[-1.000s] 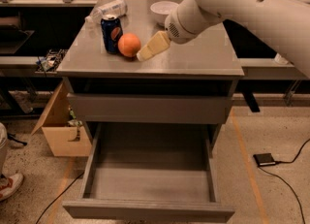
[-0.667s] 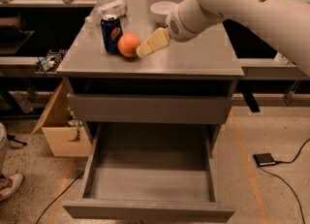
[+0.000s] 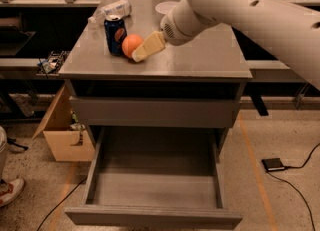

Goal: Place orange into middle drawer

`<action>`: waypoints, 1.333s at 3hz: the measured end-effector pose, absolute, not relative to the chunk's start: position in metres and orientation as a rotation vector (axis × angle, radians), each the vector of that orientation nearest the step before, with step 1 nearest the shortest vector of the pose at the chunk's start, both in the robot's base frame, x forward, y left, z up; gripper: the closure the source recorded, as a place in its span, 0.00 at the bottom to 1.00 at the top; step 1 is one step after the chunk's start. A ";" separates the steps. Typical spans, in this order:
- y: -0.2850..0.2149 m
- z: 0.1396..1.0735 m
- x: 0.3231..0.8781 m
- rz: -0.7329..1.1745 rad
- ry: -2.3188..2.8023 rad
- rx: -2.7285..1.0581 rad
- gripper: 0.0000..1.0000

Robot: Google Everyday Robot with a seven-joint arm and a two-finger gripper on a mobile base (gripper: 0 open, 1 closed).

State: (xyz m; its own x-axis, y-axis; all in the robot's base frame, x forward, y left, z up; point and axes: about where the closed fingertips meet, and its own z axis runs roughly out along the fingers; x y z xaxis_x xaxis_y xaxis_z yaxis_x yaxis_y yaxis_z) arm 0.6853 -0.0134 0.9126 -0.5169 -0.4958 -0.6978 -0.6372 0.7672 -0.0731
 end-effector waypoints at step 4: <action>0.057 0.889 0.742 0.290 2.160 -0.743 0.00</action>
Offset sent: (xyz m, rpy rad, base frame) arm 0.0529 0.0652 -0.0250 0.0335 -0.0705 -0.0351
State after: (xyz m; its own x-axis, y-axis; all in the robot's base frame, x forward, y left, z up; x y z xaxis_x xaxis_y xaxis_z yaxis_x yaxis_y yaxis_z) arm 0.7422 0.0572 0.8887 -0.4945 -0.4117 -0.7655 -0.5988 0.7997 -0.0433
